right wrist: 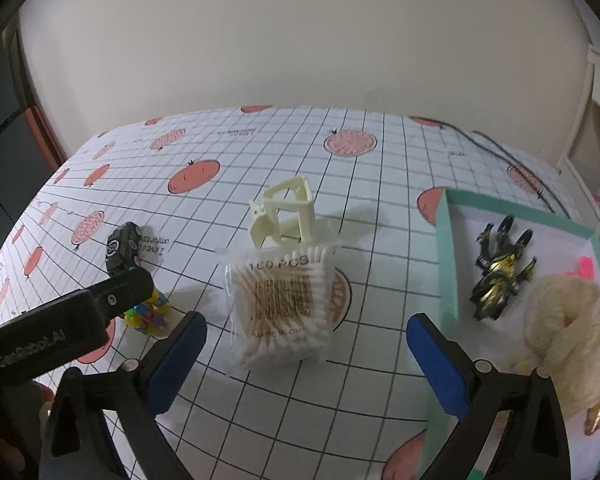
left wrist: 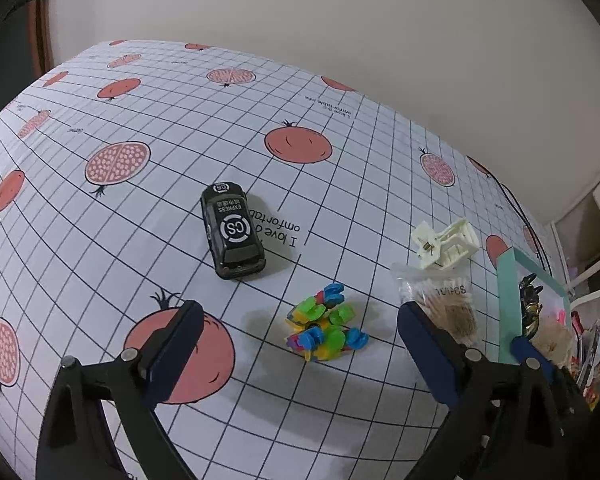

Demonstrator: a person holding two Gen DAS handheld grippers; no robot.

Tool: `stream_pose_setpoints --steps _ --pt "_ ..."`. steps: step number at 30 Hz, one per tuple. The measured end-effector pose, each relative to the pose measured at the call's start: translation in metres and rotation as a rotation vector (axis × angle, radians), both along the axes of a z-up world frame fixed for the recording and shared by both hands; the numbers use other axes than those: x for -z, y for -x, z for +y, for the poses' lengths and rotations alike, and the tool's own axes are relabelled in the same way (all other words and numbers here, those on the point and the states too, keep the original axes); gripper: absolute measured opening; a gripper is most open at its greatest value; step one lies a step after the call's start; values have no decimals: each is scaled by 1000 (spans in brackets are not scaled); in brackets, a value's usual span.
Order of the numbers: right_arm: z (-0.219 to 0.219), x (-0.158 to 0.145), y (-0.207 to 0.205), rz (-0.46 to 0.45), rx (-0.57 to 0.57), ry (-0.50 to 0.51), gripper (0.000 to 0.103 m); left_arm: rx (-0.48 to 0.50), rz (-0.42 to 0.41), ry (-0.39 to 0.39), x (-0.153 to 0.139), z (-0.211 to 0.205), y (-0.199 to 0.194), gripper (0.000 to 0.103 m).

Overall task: Organize objects
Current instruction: 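Grasp the colourful blocks with the left tool while the right tool grasps the cotton-swab bag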

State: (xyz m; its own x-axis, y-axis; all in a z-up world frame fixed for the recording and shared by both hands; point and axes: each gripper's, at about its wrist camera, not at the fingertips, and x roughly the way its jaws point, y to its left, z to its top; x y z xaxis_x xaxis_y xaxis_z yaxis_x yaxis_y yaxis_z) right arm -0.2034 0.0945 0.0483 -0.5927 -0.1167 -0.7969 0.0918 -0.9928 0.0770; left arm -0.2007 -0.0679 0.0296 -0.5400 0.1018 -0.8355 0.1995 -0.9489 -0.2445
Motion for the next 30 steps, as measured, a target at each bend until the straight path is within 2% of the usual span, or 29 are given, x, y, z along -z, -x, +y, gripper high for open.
stream_pose_setpoints --steps 1,3,7,15,22,27,30 --pt "0 3 1 -7 5 3 99 2 -1 0 1 1 1 96" --pt "-1 7 3 -17 11 11 99 11 -10 -3 4 3 3 81" --pt "-3 13 7 -31 17 25 95 18 -25 1 11 6 6 79" --pt "-10 23 13 -47 14 25 91 21 -33 -14 18 8 11 64" --pt "-12 27 17 -50 18 29 88 21 -26 -7 18 8 12 63" --pt "-16 28 18 -47 16 7 86 17 -27 16 19 9 11 58" --pt "-16 28 18 -46 19 -3 79 11 -27 15 19 6 10 53"
